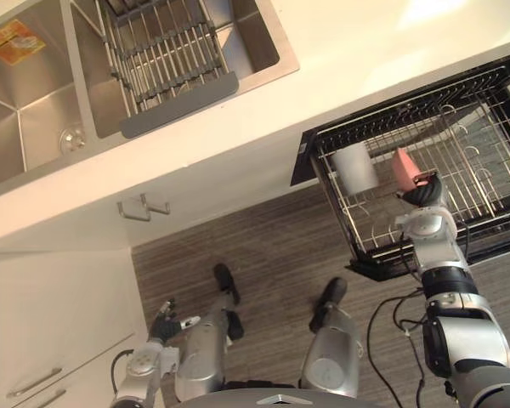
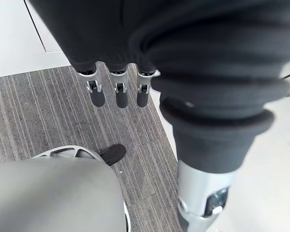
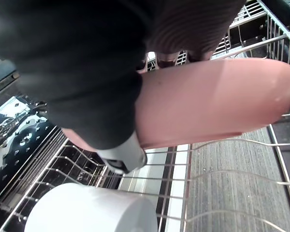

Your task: Walk over to the sink, pick up the cup, carry it to the dishwasher, place the cup inside the dishwasher, then close the dishwasher door

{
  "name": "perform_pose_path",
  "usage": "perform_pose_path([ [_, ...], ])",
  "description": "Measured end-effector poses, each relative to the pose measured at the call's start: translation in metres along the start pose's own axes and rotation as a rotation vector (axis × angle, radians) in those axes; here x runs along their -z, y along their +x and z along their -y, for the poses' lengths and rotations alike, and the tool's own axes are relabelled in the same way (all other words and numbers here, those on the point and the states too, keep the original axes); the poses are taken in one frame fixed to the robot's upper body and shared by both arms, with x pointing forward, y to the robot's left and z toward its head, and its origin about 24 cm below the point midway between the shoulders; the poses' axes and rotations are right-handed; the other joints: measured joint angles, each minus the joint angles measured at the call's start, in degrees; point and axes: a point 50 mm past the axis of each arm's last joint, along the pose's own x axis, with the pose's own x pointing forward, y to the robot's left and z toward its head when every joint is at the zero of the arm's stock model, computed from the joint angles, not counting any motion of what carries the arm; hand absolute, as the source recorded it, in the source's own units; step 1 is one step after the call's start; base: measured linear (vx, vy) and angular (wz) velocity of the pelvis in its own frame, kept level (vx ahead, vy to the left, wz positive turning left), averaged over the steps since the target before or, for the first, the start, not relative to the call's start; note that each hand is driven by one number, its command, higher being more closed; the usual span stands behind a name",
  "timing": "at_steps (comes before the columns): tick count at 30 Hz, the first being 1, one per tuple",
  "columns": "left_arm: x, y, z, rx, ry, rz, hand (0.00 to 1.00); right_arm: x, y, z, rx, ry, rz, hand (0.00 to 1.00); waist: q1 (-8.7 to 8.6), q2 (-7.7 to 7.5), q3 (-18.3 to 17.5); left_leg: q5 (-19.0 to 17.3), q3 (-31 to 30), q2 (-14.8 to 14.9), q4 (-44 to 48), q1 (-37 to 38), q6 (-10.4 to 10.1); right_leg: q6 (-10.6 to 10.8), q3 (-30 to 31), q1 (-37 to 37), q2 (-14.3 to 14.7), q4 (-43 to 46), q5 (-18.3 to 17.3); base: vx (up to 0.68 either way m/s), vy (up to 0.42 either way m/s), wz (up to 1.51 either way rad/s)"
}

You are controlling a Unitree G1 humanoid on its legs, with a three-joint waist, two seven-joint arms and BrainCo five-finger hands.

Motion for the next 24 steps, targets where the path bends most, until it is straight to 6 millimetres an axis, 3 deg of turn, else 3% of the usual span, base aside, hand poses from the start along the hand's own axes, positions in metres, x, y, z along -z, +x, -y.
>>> perform_pose_path([
  [7,-0.001,0.0,0.009,0.048,0.005,0.016,0.0,-0.013,0.019,0.034,0.131,-0.065,0.012,1.0,0.2,2.71,0.8,0.4,-0.2,-0.7,0.0,-1.8,0.5,0.2,0.2,-1.8,-0.9,0.3,0.4,0.0,0.003,0.01],
  [10,-0.001,0.0,0.01,0.056,0.006,0.015,0.0,-0.011,0.021,0.038,0.158,-0.089,-0.011,1.0,0.31,2.93,0.7,0.3,-1.9,-0.9,0.0,-1.8,0.4,0.3,0.3,-2.0,-0.9,0.3,0.4,0.0,0.0,0.0],
  [11,-0.001,0.0,0.011,0.064,0.01,0.015,0.0,-0.01,0.022,0.039,0.167,-0.113,-0.009,0.0,0.31,3.09,0.8,0.3,-1.9,-1.0,0.0,-1.8,0.4,0.2,0.3,-2.0,-0.9,0.3,0.4,0.0,0.0,0.0],
  [18,0.0,-0.001,0.016,0.095,0.021,0.012,0.0,0.002,0.025,0.045,0.162,-0.116,-0.083,0.0,0.17,4.86,1.2,0.3,-1.9,-1.1,0.0,-1.8,0.4,0.3,0.4,-2.2,-1.1,0.4,0.4,0.0,0.0,0.0],
  [24,-0.005,0.0,0.017,0.103,0.016,0.034,0.0,-0.002,0.024,0.045,0.137,0.109,-0.08,0.0,-0.15,4.98,1.1,0.3,-1.8,-1.1,0.0,-1.5,0.4,0.2,0.7,-2.1,-1.0,0.4,0.5,0.0,0.0,0.0],
])
